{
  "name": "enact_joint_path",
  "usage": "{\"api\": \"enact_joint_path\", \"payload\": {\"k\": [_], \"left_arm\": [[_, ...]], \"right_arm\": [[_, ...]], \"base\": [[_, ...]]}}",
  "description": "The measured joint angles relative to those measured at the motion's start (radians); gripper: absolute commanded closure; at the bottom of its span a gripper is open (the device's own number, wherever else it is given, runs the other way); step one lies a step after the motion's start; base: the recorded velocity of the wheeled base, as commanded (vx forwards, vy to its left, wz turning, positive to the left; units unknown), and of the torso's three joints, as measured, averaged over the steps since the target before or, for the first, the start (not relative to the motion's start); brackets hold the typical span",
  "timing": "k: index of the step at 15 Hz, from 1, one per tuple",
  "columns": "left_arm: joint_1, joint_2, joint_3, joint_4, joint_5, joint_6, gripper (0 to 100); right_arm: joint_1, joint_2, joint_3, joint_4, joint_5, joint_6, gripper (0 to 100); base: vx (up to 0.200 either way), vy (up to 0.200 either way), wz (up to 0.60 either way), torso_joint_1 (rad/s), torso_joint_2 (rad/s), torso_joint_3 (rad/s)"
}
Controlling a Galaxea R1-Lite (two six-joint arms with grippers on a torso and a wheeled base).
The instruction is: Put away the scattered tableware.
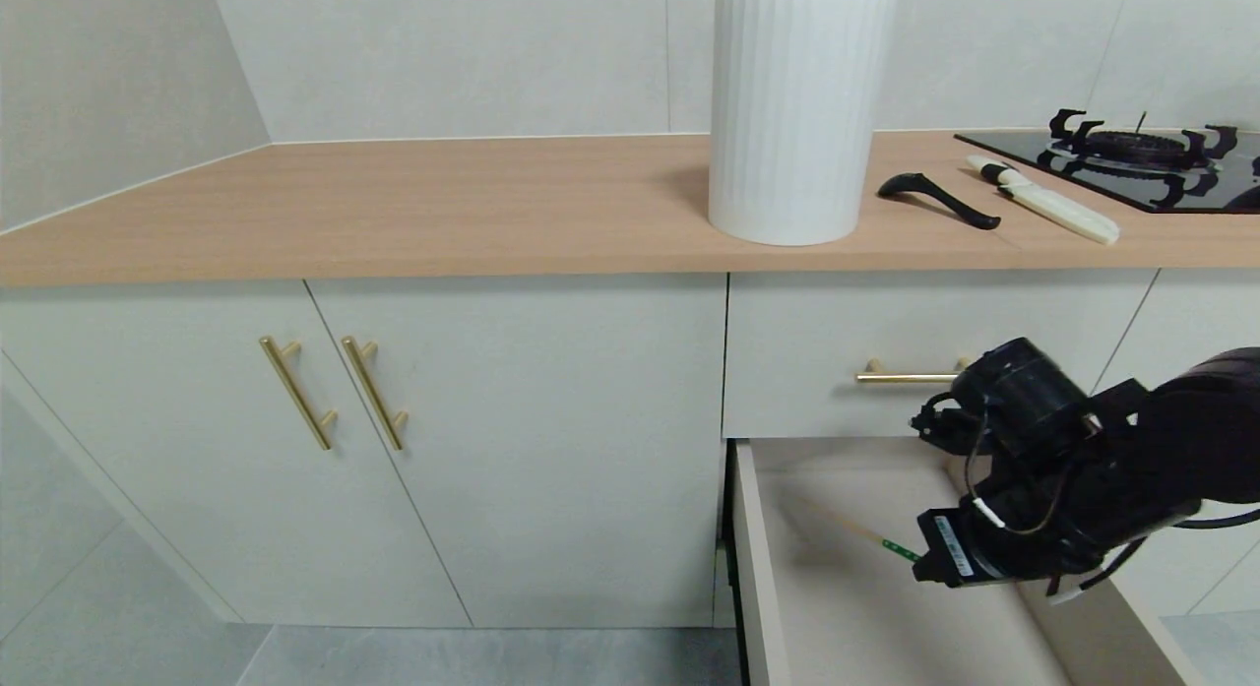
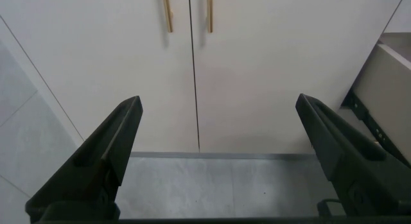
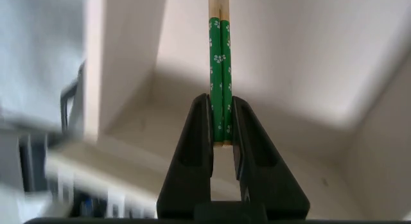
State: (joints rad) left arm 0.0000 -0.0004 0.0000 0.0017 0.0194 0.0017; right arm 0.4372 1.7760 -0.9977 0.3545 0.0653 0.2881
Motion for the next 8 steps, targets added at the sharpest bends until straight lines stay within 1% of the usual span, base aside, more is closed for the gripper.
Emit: {"api": "enact_joint_path", "payload": {"k": [3, 6, 8], "left_arm": [[0.0, 0.0, 0.0, 0.0, 0.0, 0.0, 0], [0.0, 0.0, 0.0, 0.0, 0.0, 0.0, 0], [0.0, 0.0, 0.0, 0.0, 0.0, 0.0, 0]], "right_arm": [[-0.001, 0.136, 0.002, -0.102, -0.026, 0.031, 100], [0.002, 0.227, 0.014, -0.159, -0.045, 0.037, 100], [0.007, 0.27, 0.023, -0.194, -0.077, 0.04, 100]], "base": [[0.0, 0.0, 0.0, 0.0, 0.0, 0.0], [0.0, 0.0, 0.0, 0.0, 0.0, 0.0], [0.0, 0.0, 0.0, 0.0, 0.0, 0.0]]}}
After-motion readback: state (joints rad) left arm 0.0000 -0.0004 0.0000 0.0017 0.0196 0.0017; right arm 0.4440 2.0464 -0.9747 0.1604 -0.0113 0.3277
